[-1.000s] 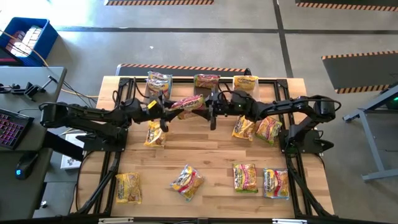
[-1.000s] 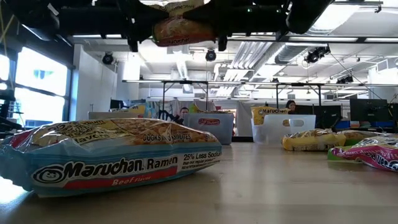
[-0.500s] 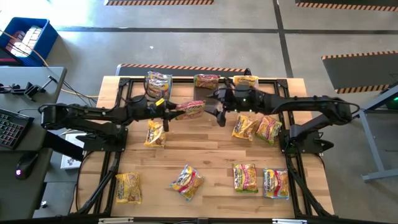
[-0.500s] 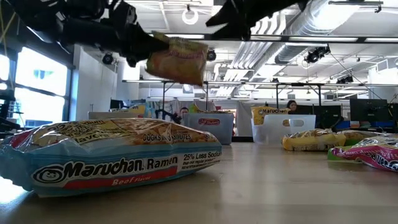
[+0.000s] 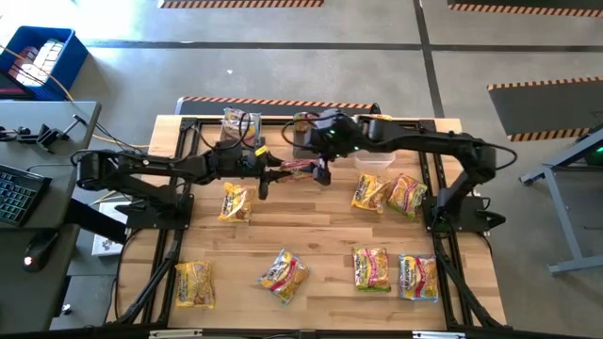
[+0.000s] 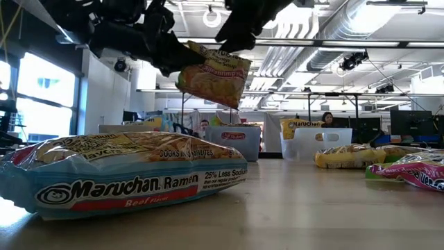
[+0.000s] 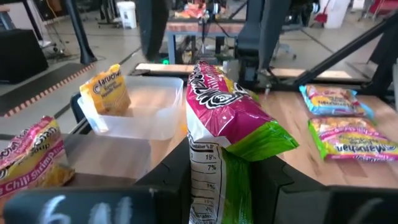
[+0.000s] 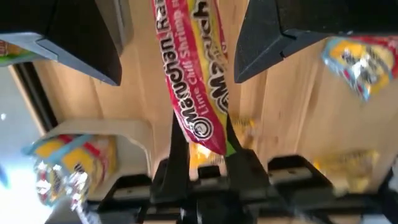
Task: Sort Maruchan noodles
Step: Put the green noodle pack into the black bin
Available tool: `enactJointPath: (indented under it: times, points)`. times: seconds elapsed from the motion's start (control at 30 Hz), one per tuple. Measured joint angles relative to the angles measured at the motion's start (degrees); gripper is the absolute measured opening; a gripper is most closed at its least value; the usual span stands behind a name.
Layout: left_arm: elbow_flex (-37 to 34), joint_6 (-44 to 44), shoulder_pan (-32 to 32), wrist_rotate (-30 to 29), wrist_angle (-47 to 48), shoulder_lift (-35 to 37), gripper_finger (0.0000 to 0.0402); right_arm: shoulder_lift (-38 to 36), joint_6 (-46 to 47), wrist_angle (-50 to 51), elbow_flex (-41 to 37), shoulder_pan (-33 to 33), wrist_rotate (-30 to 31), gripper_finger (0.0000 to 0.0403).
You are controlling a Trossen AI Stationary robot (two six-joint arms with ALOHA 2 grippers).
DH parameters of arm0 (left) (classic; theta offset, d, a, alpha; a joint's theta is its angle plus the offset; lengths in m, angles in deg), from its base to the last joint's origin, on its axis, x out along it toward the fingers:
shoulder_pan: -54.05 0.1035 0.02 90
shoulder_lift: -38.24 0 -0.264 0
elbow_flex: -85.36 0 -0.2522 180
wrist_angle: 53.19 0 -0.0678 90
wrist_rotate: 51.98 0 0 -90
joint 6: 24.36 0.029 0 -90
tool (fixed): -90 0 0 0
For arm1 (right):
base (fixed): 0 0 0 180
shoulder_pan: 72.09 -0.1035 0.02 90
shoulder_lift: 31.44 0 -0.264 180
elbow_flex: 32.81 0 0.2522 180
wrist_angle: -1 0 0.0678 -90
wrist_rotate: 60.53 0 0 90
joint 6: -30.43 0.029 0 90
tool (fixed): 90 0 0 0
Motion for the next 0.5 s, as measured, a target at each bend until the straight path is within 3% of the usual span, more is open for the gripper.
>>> enactJointPath:
  times: [0.3,0.5]
  points:
    - [2.5,0.9,1.1,0.0,0.9,-1.0,0.0085,10.1,-1.3,16.2,11.2,0.1,-3.3,0.0291]
    - [2.5,0.4,2.3,0.3,0.9,-1.0,0.0088,11.1,-1.5,16.3,11.9,0.6,-2.6,0.0232]
